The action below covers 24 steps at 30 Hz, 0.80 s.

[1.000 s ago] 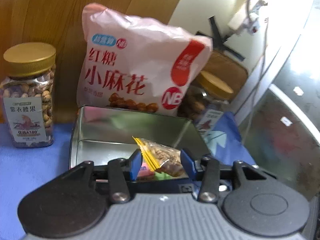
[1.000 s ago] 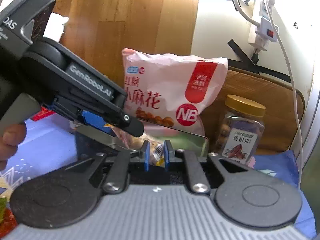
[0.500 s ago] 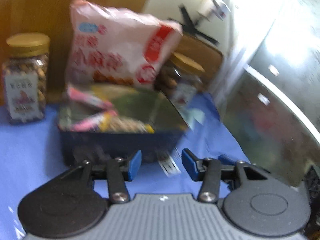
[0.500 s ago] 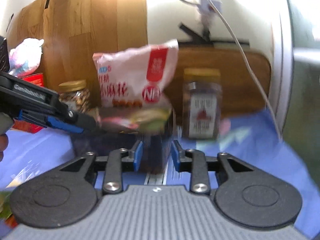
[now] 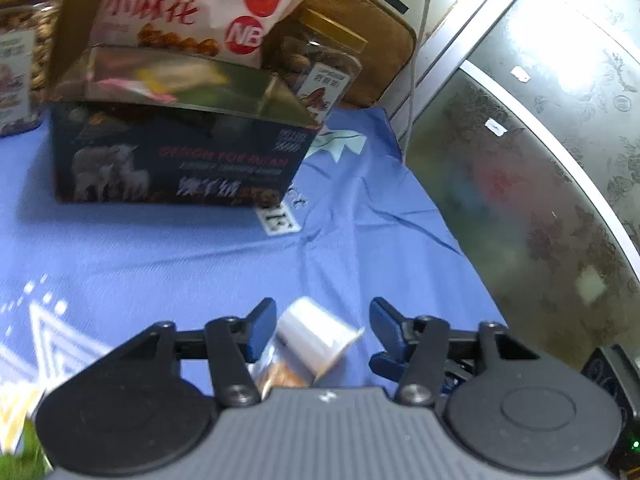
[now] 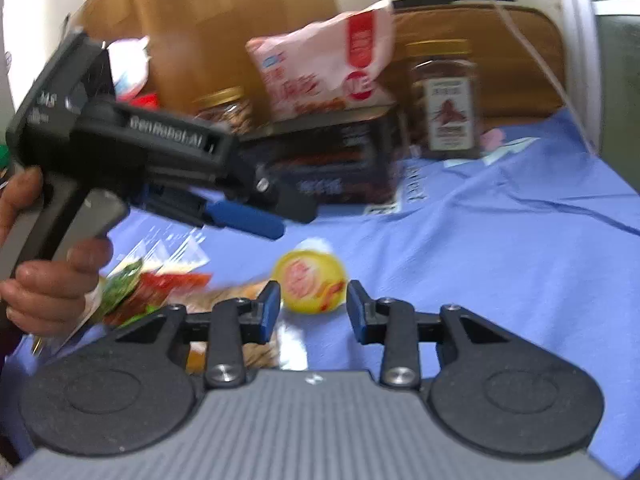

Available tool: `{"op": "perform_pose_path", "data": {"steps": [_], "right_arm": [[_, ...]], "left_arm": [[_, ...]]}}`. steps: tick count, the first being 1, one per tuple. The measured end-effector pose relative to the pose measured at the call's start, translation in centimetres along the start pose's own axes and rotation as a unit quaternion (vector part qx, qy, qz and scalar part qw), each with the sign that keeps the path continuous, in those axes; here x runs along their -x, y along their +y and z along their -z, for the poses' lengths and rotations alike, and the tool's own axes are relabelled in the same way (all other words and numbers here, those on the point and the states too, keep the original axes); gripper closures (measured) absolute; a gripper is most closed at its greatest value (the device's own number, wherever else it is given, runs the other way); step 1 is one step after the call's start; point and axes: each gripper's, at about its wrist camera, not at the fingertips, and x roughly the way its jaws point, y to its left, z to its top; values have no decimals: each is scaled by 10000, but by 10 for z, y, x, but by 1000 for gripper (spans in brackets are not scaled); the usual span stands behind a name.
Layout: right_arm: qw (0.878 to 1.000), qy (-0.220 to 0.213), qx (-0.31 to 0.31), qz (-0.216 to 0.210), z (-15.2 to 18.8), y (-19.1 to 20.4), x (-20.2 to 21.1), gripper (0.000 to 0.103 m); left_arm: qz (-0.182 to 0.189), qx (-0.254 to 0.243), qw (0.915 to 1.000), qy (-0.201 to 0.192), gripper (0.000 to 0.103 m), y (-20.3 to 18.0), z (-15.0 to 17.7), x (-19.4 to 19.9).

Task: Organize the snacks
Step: 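Move the left tool to the green cracker packet and grasp it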

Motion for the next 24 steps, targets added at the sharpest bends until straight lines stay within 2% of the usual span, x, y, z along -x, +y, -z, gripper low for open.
{"op": "perform_pose_path", "data": {"steps": [2, 5, 8, 12, 16, 19, 24], "right_arm": [[9997, 250, 28, -4, 6, 4, -4, 55], [9996, 215, -116, -110, 12, 3, -3, 51], [9994, 232, -109, -229, 13, 9, 0, 47], [9990, 206, -8, -397, 14, 19, 5, 46], [9965, -46, 60, -829, 15, 24, 19, 47], [9928, 20, 270, -1167, 18, 35, 23, 47], [9917, 166, 483, -1183, 23, 51, 14, 47]], "left_arm": [[-163, 77, 9998, 68, 48, 7, 8, 6], [-266, 338, 9990, 137, 48, 21, 27, 21], [-351, 457, 9983, -69, 47, 31, 42, 41], [-162, 839, 9955, -414, 47, 45, 55, 76], [-47, 790, 9945, -692, 47, 46, 68, 107], [96, 575, 9966, -582, 43, 40, 86, 117], [197, 476, 9984, -238, 43, 33, 116, 114]]}}
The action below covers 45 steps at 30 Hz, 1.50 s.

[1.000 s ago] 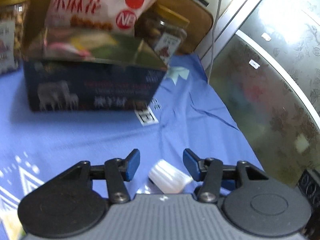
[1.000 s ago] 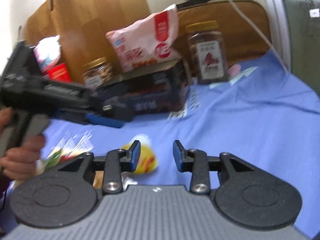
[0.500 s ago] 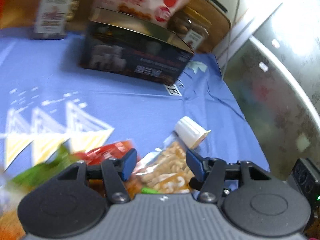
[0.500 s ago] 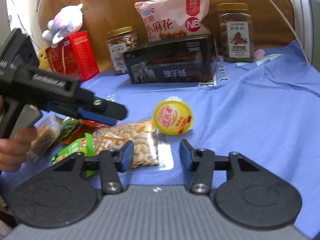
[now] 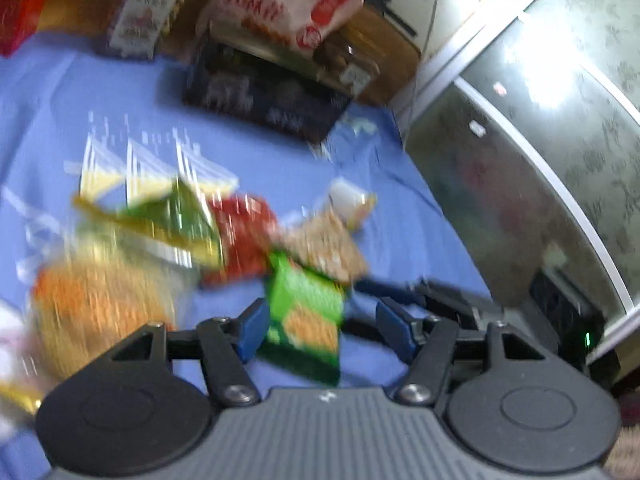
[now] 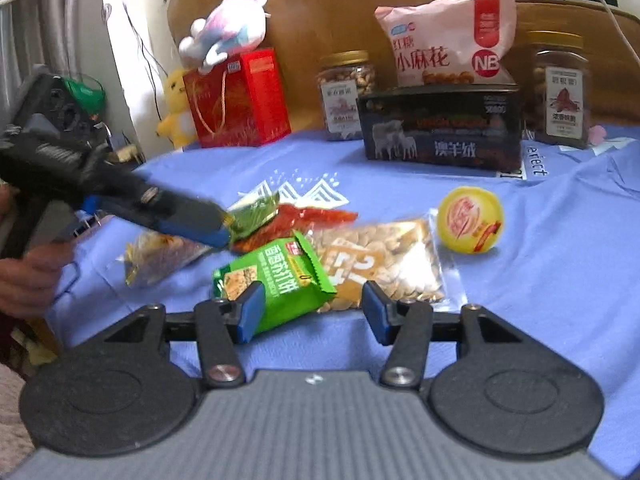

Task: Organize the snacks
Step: 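Move the left tool to the green cracker packet and grasp it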

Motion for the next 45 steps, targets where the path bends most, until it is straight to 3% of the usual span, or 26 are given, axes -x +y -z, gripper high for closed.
{"op": "perform_pose_path", "data": {"steps": [3, 9, 15, 20, 22, 27, 33, 35, 36, 37, 45], "right_arm": [[9997, 65, -94, -207, -2, -2, -1, 47], [9994, -78, 329, -45, -6, 9, 0, 47], [9996, 153, 23, -246, -7, 4, -12, 51], [9952, 384, -62, -892, 1, -2, 5, 52], [9925, 418, 253, -1118, 8, 9, 15, 51], [9903, 491, 1066, -742, 17, 33, 16, 50], [9937, 470, 864, -546, 14, 24, 10, 51], [9938, 454, 866, -533, 13, 25, 7, 52], [9936, 431, 890, -547, 13, 27, 8, 62], [9931, 430, 925, -580, 12, 29, 6, 82], [9905, 308, 1307, -286, 2, 35, -1, 82]], "left_arm": [[137, 132, 9998, 16, 43, 0, 10, 3], [218, 346, 9987, 295, 43, 2, 20, -8], [282, 756, 9966, 142, 45, 14, 22, -13], [181, 824, 9964, 44, 45, 20, 17, -10], [100, 848, 9963, -18, 45, 22, 13, -8], [67, 815, 9967, 5, 44, 20, 7, -11], [64, 708, 9975, 23, 43, 18, 6, -13], [73, 694, 9976, 36, 51, 18, 6, -16], [75, 665, 9977, 56, 55, 17, 7, -18], [141, 632, 9978, 102, 59, 16, 6, -19], [187, 415, 9990, -39, 60, 9, -11, -17]]}}
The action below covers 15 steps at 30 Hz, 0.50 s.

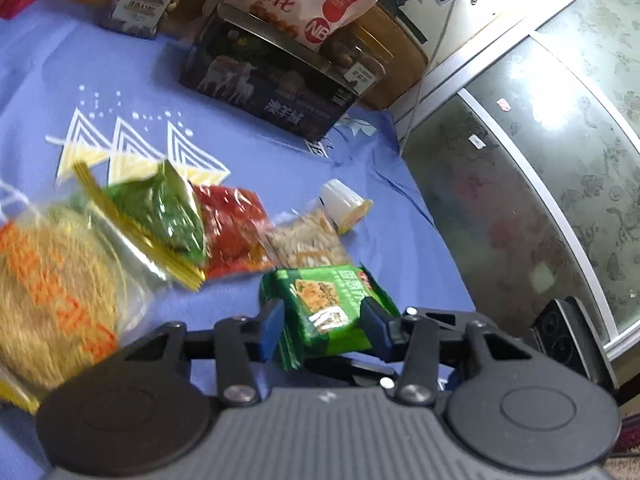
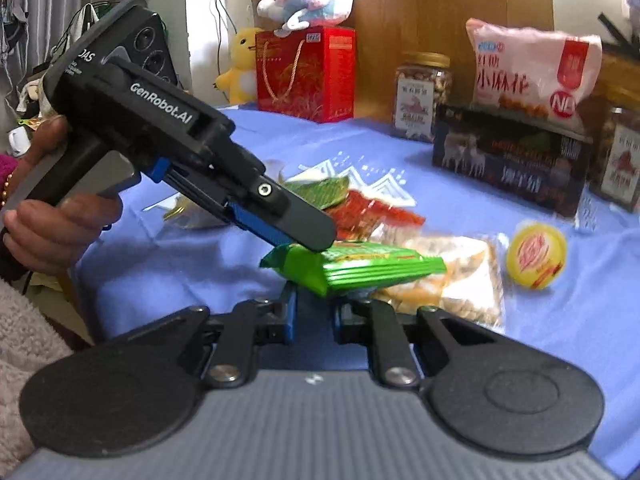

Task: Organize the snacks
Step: 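Move the left tool to the green cracker packet and grasp it, then carry the green cracker packet into the tin and open the left tool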

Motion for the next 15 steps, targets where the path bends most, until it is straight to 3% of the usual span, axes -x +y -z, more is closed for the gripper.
{"op": "perform_pose_path", "data": {"steps": [2, 6, 10, 15], "right_arm": [[9999, 149, -40, 53, 1, -5, 0, 81], [9988, 299, -173, 353, 12, -18, 11, 62], [9978, 238, -234, 573, 17, -21, 20, 48], [9977, 187, 45, 653, 15, -20, 21, 45]], "left_arm": [[-84, -12, 10000, 8, 58, 2, -4, -2], [12, -69, 9999, 97, 54, 5, -6, -6], [63, -106, 9997, 217, 48, 3, -6, -15], [54, -145, 9992, 379, 48, 1, 0, -15]]}}
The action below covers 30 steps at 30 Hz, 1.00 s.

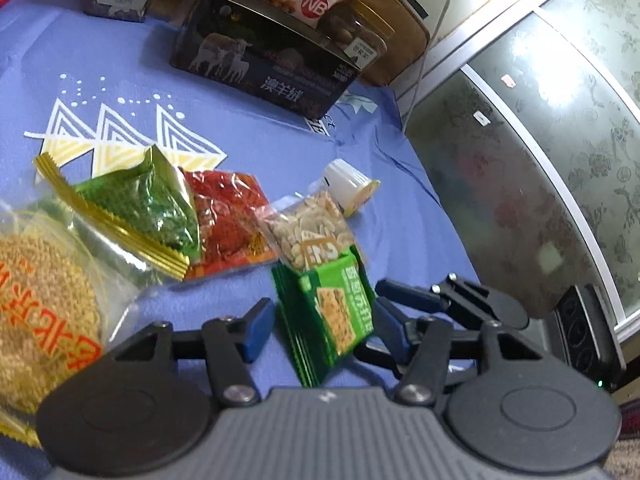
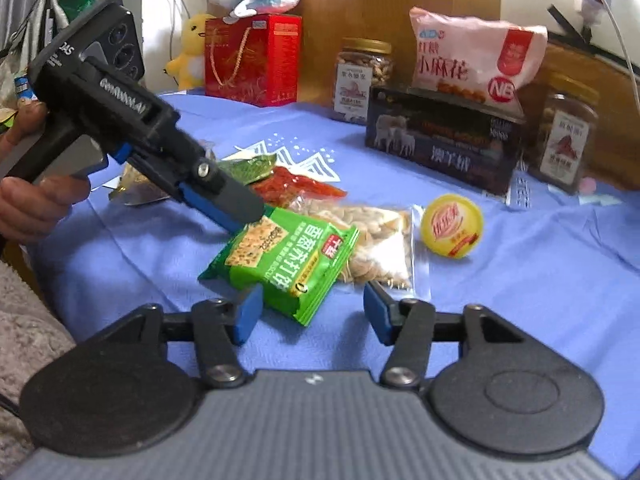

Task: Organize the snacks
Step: 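Carry the green cracker packet into the tin and open the left tool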

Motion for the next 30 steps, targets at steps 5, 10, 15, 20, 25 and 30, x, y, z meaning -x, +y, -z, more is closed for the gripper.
{"op": "perform_pose_path", "data": {"steps": [5, 10, 15, 20, 25, 30], "right_arm": [[9995, 135, 30, -269, -2, 4, -14, 52], [9995, -202, 160, -207, -16, 5, -11, 60], [9988, -485, -34, -85, -45, -21, -19, 63], [9966, -779, -241, 133, -79, -54, -39, 63], [9941, -967, -254, 413, -111, -85, -64, 63], [9932, -948, -373, 568, -138, -115, -101, 63]], "left_arm": [[13, 3, 9999, 104, 59, 0, 1, -8], [-81, -254, 9996, -39, 59, -13, -15, 0], [-247, -718, 9963, -399, 59, -32, -56, 12], [-505, -1032, 9912, -652, 58, -39, -111, 0], [-606, -906, 9903, -866, 58, -26, -173, -22], [-842, -694, 9877, -1124, 55, -8, -218, -41]]}}
